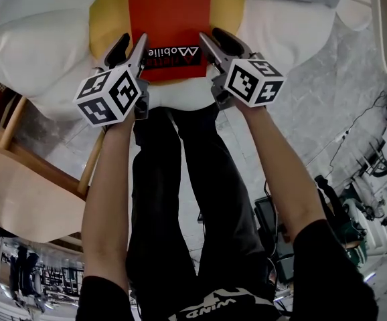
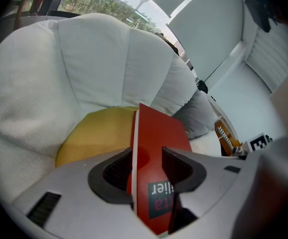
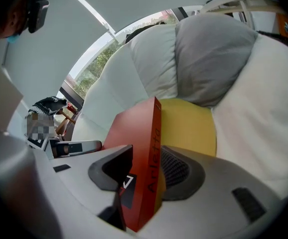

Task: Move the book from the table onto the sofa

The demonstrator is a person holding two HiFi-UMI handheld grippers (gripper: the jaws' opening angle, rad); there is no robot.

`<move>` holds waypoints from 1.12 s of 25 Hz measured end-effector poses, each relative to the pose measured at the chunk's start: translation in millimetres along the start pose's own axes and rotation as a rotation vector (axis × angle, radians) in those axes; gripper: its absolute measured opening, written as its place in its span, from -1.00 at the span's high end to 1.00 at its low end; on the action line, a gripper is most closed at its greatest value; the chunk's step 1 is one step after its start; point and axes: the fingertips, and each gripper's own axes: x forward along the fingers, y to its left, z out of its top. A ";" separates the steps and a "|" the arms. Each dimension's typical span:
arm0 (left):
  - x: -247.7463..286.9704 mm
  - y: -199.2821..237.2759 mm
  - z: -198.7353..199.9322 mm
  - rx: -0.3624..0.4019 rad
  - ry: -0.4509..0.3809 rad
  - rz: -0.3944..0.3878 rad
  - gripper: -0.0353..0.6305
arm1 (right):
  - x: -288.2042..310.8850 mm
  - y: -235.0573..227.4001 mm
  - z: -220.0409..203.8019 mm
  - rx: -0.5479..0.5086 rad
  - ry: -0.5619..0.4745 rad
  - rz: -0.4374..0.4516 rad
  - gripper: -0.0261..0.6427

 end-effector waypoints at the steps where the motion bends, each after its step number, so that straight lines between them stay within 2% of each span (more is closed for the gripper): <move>1: -3.8 -1.0 3.2 0.006 -0.002 0.001 0.32 | -4.3 0.3 3.6 -0.010 -0.004 -0.008 0.42; 6: -25.1 -9.2 15.5 0.029 -0.005 0.011 0.52 | -23.8 7.9 19.4 -0.013 -0.019 -0.034 0.67; 9: -35.0 -23.4 18.0 0.035 0.017 -0.013 0.64 | -35.6 17.8 24.7 -0.009 -0.014 -0.049 0.80; 13: -54.3 -46.4 21.6 0.033 0.044 -0.037 0.84 | -52.7 40.7 25.2 -0.035 0.037 -0.058 0.90; 16: -69.4 -61.4 22.9 -0.012 0.065 -0.051 0.87 | -64.7 62.2 22.0 -0.073 0.080 -0.049 0.92; 22: -105.9 -101.3 25.4 -0.042 0.084 -0.072 0.87 | -100.0 98.1 29.5 -0.035 0.082 -0.013 0.92; 25: -141.2 -127.0 58.1 -0.051 0.059 -0.085 0.87 | -127.4 134.1 55.6 -0.078 0.082 0.015 0.92; 28: -190.4 -161.7 97.6 -0.023 0.039 -0.087 0.87 | -168.8 178.0 87.8 -0.094 0.071 0.057 0.92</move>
